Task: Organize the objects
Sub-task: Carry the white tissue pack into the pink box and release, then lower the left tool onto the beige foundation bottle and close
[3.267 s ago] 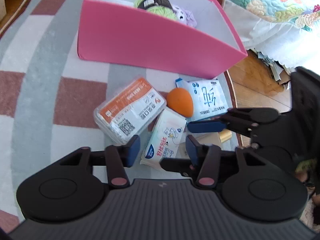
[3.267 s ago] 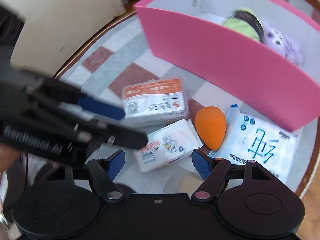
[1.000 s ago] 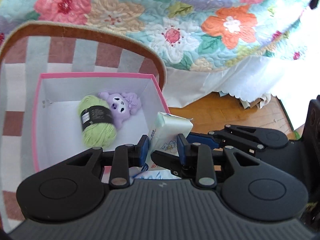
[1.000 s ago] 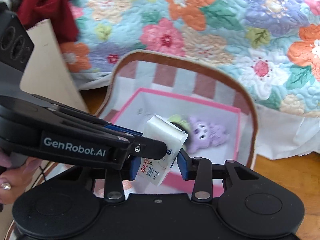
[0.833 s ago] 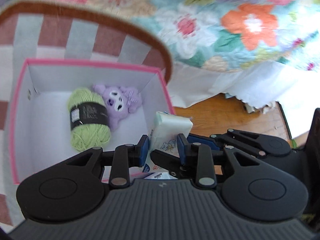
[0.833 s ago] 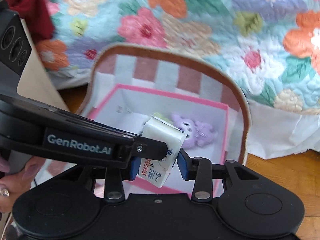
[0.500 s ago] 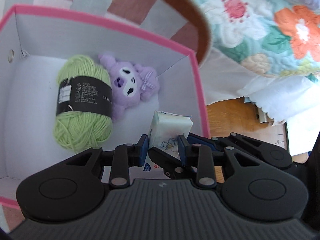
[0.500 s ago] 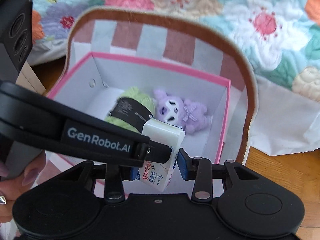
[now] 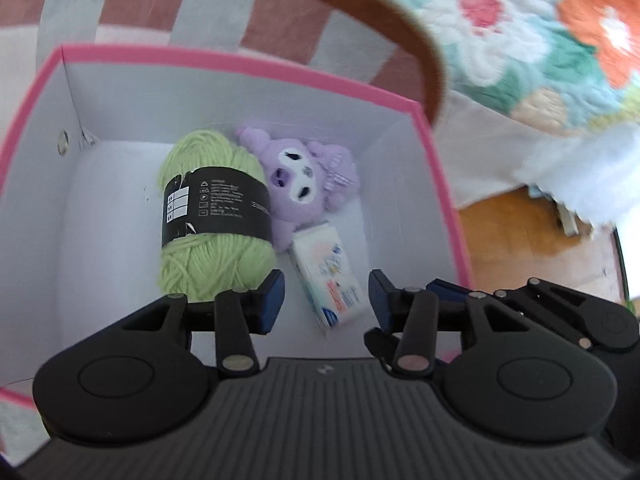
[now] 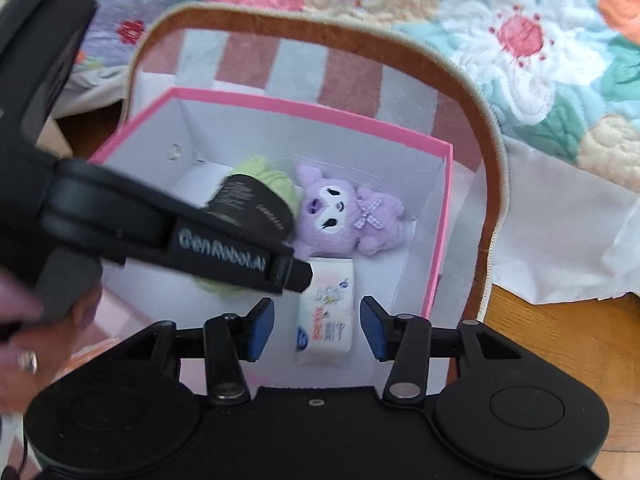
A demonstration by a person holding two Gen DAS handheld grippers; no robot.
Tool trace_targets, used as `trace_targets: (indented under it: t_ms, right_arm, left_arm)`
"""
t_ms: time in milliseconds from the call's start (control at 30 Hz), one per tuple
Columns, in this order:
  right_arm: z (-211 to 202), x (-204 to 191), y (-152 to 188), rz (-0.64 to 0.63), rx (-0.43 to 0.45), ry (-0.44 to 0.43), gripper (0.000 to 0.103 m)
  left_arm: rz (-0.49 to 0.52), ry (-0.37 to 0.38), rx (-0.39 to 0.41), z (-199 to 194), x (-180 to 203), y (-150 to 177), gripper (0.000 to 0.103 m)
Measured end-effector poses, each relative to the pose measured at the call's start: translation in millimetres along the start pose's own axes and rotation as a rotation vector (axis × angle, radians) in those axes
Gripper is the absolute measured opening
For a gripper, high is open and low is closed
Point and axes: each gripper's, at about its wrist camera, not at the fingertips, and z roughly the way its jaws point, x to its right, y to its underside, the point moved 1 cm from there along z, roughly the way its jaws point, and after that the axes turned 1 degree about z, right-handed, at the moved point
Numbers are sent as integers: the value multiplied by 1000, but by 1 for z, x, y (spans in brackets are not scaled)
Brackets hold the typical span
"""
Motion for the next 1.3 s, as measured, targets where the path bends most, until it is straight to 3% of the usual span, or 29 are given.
trace_targets:
  t_ms: [67,167,500,633,767,967,1200,1300]
  right_arm:
    - [-15,-1,3,2,-4,-11,53]
    - [-44,-2,5,15,1,-59,56]
    - [-125,1,24,74,-70,-237,70]
    - [-136,-1,49,190,-133,-285,70]
    - [-129,-3,81,319,-198,-335,70]
    - [-88,13,125,577,-293,-392,72]
    - [-46,10,154,742,-364,-378,72]
    - [-38,10,161,818,-342,-304,72]
  left_arm:
    - [61,-11,-17,-19,10,2,49]
    - [118,-94,-66,-47,26,5,57]
    - [310,-94,-50,-136,54,33,75]
    - [276,-53,-52,-150,37,54,78]
    - [242,-25,-65,-146,23,80,78]
    - [233,-11,-126,-115,13,119,75]
    - [133,37,-155,-83,-14,157,74]
    - [134,37,-141,-72,-18,166,73]
